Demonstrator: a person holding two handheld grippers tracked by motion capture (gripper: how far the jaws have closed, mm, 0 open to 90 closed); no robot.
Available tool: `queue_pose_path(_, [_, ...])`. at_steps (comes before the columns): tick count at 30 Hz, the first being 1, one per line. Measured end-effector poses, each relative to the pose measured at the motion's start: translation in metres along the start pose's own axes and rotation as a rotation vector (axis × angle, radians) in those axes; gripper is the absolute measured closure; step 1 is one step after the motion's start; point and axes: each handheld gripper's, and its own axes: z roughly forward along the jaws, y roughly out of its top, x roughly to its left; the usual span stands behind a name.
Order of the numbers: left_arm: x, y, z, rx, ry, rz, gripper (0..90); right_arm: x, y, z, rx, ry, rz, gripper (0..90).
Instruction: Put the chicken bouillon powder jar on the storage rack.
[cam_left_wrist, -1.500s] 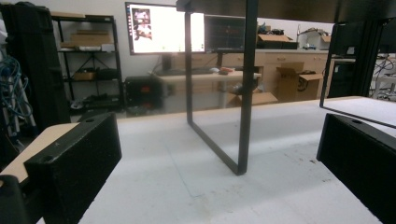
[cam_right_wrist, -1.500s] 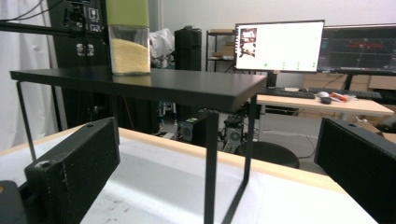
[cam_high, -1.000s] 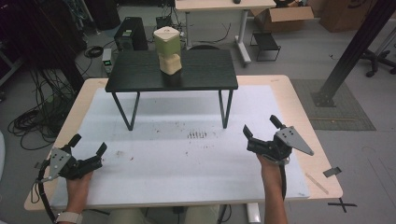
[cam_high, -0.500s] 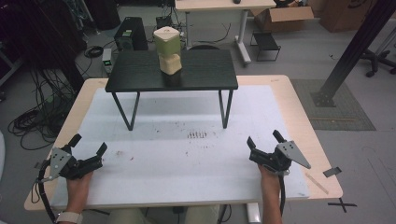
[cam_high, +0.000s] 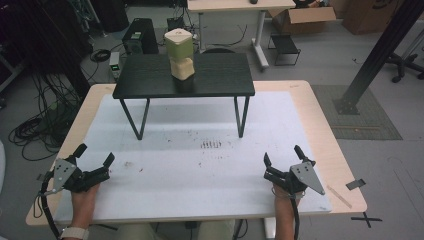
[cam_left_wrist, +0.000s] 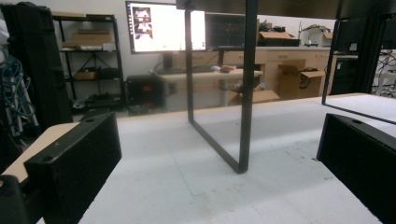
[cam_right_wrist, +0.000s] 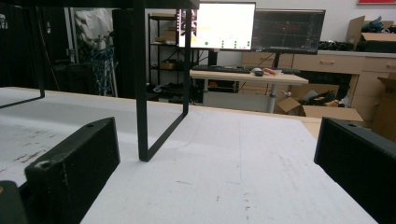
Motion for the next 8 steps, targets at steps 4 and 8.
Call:
queue_pose_path(4, [0.0001, 0.0, -0.0001, -0.001, 0.0, 0.0, 0.2, -0.0007, -0.0001, -0.0001, 0.0, 0.0, 0.008, 0.0])
queue_pose_path(8, [-0.0001, 0.0, 0.0001, 0.002, 0.0, 0.002, 0.2, -0.0012, -0.0001, 0.0002, 0.003, 0.001, 0.013, 0.0])
